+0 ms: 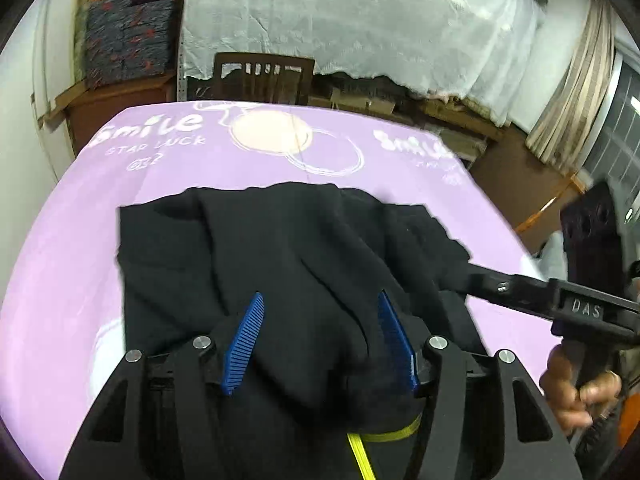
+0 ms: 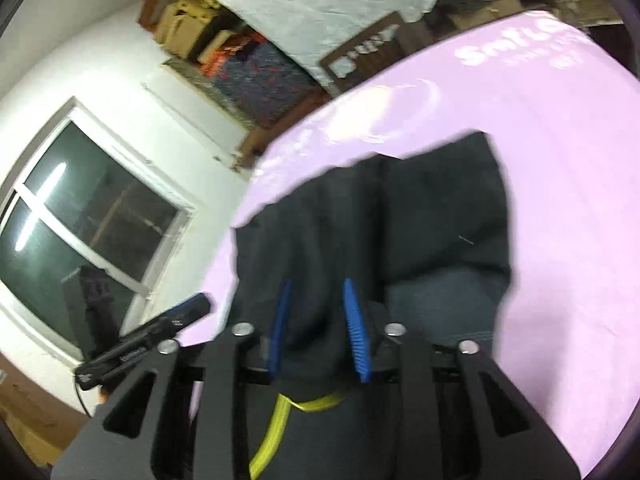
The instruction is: Fold large clothes
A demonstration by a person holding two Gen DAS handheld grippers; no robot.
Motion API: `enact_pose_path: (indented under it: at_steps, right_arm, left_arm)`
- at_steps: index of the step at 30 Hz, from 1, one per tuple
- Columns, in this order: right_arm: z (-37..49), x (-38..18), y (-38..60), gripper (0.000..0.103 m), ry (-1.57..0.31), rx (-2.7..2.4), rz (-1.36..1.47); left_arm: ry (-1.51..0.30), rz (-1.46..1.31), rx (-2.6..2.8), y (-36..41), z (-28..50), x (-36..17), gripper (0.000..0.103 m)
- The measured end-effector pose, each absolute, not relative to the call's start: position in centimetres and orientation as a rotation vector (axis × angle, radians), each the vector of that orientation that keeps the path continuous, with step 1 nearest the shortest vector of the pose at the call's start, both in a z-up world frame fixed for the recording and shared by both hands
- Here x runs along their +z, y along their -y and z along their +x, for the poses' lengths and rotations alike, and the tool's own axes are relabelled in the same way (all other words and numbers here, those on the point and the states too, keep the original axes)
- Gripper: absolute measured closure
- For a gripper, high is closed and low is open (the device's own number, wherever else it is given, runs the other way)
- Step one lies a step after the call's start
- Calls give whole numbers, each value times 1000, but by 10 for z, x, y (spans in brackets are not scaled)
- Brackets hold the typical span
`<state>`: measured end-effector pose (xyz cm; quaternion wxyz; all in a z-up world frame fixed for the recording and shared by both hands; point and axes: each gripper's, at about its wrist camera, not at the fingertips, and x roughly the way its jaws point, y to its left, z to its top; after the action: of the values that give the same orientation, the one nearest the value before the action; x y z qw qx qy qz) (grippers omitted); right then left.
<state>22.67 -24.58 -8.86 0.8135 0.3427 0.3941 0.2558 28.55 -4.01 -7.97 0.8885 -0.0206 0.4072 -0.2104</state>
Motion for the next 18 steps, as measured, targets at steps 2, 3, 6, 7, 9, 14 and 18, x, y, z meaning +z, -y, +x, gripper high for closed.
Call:
enact_pose_path:
  at_steps: [2, 3, 6, 7, 9, 14, 18]
  right_arm:
    - [249, -91, 225, 85, -870, 562, 703]
    - [256, -94, 221, 85, -885, 555, 694]
    - [278, -118, 210, 85, -929, 516, 685]
    - [282, -128, 211, 85, -943, 509, 699]
    - [287, -147, 215, 88, -967, 504, 732]
    - [305, -183, 231, 103, -987, 538, 868]
    - [308, -182, 231, 103, -982, 541, 861]
  left_arm:
    - [-891, -9, -414, 50, 303, -100, 43]
    - [-912, 7, -391, 51, 311, -110, 44]
    - [-932, 46, -336, 43, 328, -134, 44]
    - [-926, 40, -341, 39, 332, -137, 44]
    - [-910, 48, -337, 36, 340, -140, 44]
    - [-859, 145, -273, 46, 342, -146, 41]
    - [-876, 114, -280, 41, 342, -143, 41]
